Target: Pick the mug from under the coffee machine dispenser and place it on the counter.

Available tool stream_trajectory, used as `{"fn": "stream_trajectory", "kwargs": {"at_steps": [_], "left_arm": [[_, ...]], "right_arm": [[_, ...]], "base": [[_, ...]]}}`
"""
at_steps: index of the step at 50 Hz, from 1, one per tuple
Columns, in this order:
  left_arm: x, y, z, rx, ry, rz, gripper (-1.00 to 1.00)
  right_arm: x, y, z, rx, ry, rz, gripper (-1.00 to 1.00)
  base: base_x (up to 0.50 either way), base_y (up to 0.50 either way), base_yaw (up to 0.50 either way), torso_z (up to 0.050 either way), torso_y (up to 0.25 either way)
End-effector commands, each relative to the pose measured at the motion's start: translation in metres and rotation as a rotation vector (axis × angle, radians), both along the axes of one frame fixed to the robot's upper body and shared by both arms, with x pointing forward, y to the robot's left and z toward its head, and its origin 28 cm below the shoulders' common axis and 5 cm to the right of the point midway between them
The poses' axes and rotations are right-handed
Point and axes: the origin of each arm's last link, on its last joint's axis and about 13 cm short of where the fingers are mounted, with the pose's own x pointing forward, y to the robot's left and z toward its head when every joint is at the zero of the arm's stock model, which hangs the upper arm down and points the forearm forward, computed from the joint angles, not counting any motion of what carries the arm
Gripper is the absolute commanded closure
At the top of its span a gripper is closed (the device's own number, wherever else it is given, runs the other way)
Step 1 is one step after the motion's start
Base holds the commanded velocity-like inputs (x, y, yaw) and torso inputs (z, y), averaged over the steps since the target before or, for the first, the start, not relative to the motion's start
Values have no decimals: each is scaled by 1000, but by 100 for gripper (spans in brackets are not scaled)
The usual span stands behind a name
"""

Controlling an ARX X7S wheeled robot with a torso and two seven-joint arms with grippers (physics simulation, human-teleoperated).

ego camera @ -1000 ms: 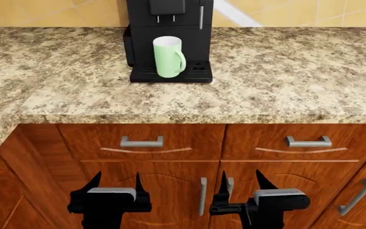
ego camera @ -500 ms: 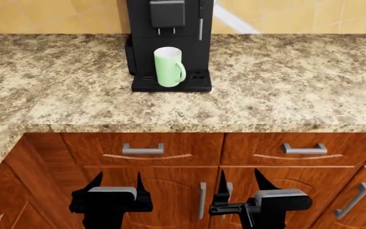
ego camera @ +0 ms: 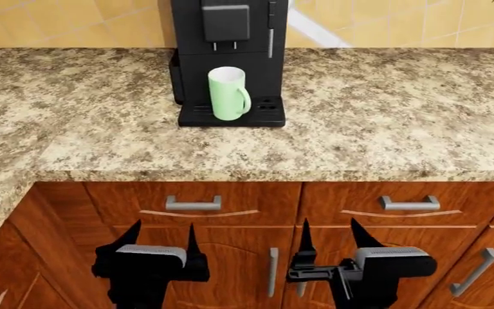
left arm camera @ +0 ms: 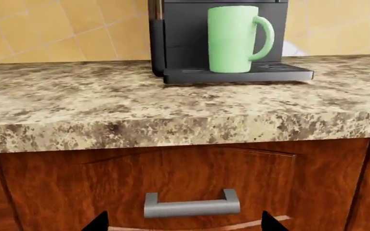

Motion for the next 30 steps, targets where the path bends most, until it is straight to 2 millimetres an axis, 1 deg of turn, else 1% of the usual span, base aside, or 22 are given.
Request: {"fn": "stream_trajectory", "kwargs": {"at_steps": [1, 2, 3, 5, 6, 7, 8, 9, 11, 12, 13, 15, 16, 18, 20, 21, 25, 26, 27, 28, 29, 30], "left_arm": [[-5, 0, 40, 41, -64, -109, -100], [-4, 1, 43, 51, -61, -120, -100], [-3, 1, 45, 80, -68, -119, -100], [1, 2, 58, 83, -87, -138, -100], [2, 2, 65, 67, -79, -161, -100], [3, 2, 71, 44, -35, -205, -100], [3, 2, 76, 60, -42, -229, -100], [1, 4, 81, 88, -55, -246, -100], [-1, 5, 86, 73, -28, -257, -100], [-1, 6, 89, 77, -36, -274, -100], [-1, 5, 91, 118, -54, -277, -100], [-2, 6, 101, 82, -36, -298, -100], [-1, 7, 106, 48, -24, -292, -100], [2, 10, 114, -6, 18, -300, -100], [3, 13, 122, 13, 24, -328, -100], [3, 14, 125, 23, 18, -314, -100], [2, 18, 139, -63, 54, -333, -100], [2, 19, 142, -53, 49, -334, -100], [2, 20, 145, -59, 51, -335, -100], [2, 21, 148, -103, 84, -337, -100], [2, 22, 150, -115, 84, -347, -100], [3, 24, 153, -88, 53, -341, -100]], "right_arm": [[-12, -8, 43, -26, -16, 34, -100], [-13, -8, 48, 15, -11, 61, -100], [-13, -10, 51, -59, -27, 18, -100], [-14, -10, 64, -78, -50, 59, -100], [-14, -9, 70, -122, -47, 83, -100], [-15, -9, 76, -80, -14, 112, -100], [-16, -9, 82, -65, -15, 132, -100], [-18, -10, 89, -123, -22, 132, -100], [-19, -13, 101, -88, -5, 147, -100], [-20, -13, 104, -77, -2, 158, -100], [-21, -13, 111, -86, -1, 178, -100], [-22, -14, 121, -87, 6, 192, -100], [-23, -14, 126, -22, 21, 210, -100], [-24, -17, 134, -12, 39, 201, -100], [-25, -18, 143, -49, 33, 204, -100], [-25, -18, 148, -61, 30, 200, -100], [-28, -21, 163, -127, 36, 171, -100], [-29, -22, 165, -141, 47, 171, -100], [-29, -22, 164, -121, 64, 157, -100], [-28, -20, 159, -135, 96, 167, -100], [-29, -19, 159, -131, 87, 170, -100], [-29, -20, 161, -134, 86, 139, -100]], "base": [[0, 0, 0, 0, 0], [0, 0, 0, 0, 0], [0, 0, 0, 0, 0], [0, 0, 0, 0, 0], [0, 0, 0, 0, 0], [0, 0, 0, 0, 0], [0, 0, 0, 0, 0], [0, 0, 0, 0, 0], [0, 0, 0, 0, 0], [0, 0, 0, 0, 0], [0, 0, 0, 0, 0], [0, 0, 0, 0, 0], [0, 0, 0, 0, 0], [0, 0, 0, 0, 0], [0, 0, 0, 0, 0], [0, 0, 0, 0, 0], [0, 0, 0, 0, 0], [0, 0, 0, 0, 0], [0, 0, 0, 0, 0], [0, 0, 0, 0, 0], [0, 0, 0, 0, 0], [0, 0, 0, 0, 0]]}}
